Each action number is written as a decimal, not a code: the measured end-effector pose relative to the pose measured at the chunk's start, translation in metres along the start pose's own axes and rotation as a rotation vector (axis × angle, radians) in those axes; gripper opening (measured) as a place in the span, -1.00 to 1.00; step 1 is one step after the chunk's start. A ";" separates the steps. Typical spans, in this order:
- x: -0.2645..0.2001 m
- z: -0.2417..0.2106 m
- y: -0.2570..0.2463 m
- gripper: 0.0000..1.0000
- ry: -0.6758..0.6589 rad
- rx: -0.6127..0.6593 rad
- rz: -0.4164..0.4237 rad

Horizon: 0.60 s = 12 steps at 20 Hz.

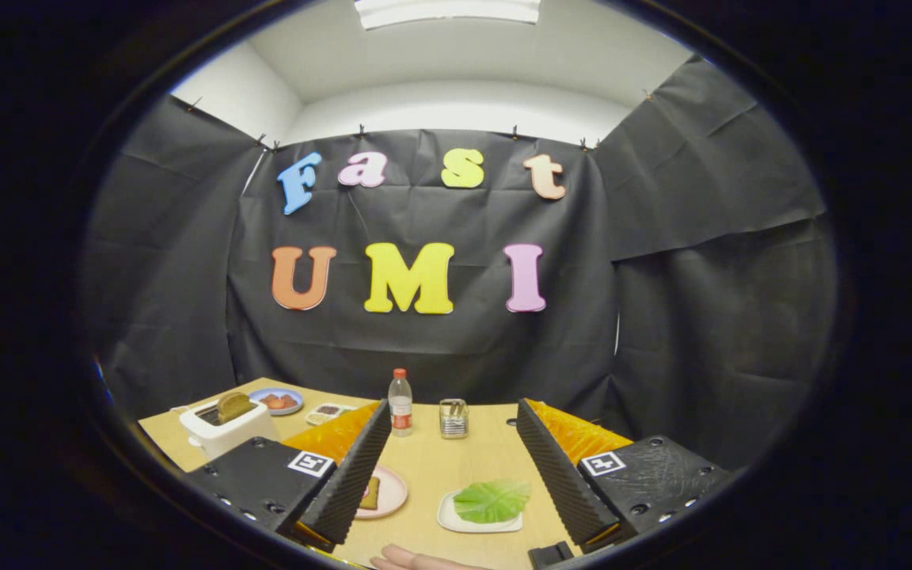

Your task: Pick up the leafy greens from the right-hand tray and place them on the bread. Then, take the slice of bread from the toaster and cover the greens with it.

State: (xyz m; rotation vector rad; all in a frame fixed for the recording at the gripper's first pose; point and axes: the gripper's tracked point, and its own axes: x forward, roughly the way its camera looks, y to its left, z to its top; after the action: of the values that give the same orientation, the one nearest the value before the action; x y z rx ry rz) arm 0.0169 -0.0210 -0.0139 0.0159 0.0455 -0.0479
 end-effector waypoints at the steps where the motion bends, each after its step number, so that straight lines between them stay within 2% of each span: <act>1: 0.006 -0.004 -0.005 0.94 0.011 0.002 -0.009; 6: 0.044 -0.045 -0.036 0.95 0.121 -0.007 -0.069; 12: 0.104 -0.122 -0.087 0.95 0.306 -0.024 -0.144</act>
State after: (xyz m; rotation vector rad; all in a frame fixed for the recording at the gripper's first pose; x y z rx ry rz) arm 0.1113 -0.1109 -0.1415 -0.0045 0.3537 -0.1890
